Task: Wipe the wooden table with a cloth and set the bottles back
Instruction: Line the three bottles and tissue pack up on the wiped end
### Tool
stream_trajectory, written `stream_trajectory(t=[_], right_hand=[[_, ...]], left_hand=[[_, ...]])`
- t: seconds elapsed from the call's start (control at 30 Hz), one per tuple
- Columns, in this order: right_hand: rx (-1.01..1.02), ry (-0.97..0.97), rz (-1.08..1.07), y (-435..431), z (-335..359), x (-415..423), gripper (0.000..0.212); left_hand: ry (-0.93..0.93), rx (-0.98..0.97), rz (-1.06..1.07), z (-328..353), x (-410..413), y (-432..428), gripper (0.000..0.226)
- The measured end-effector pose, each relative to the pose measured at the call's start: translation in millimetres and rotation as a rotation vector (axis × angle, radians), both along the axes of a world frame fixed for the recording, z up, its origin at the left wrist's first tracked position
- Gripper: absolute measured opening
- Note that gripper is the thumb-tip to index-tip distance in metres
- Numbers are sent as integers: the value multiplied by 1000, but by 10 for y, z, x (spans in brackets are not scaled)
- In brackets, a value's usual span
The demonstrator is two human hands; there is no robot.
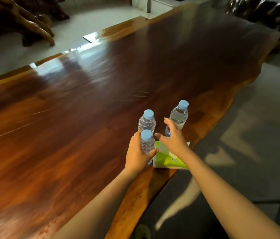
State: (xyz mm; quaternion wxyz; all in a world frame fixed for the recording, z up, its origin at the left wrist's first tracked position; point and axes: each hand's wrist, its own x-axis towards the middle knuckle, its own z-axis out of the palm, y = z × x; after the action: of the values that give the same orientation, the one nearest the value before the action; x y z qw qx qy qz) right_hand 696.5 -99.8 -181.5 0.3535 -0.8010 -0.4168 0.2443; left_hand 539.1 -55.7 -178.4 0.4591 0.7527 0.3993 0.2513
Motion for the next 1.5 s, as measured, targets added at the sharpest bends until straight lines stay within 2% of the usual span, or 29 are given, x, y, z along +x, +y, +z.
stream_trajectory(t=[0.13,0.27,0.4,0.6,0.87,1.13,1.3,1.5], right_hand=[[-28,103,118,299,-67,-14,84],[3,193,187,440,-165,-40,81],[28,228,140,508,-238,-63,79],[114,110,95,553,-212,-387,73],[151,193,316,783,30,-1686,76],[172,299,541,917,49,-3299,67],[143,316,608,874,-25,-4063,65],[77,307,602,827,-122,-4584,68]], left_hand=[[-37,-52,30,-62,26,18,64],[-44,-77,42,-78,-15,-3,61],[-48,-85,67,-54,-155,-8,58],[-16,-57,187,-27,-830,99,61],[6,34,434,239,-2381,163,61],[50,88,676,414,-3997,-21,62],[74,95,740,341,-4748,-141,59],[73,44,740,212,-5271,-136,58]])
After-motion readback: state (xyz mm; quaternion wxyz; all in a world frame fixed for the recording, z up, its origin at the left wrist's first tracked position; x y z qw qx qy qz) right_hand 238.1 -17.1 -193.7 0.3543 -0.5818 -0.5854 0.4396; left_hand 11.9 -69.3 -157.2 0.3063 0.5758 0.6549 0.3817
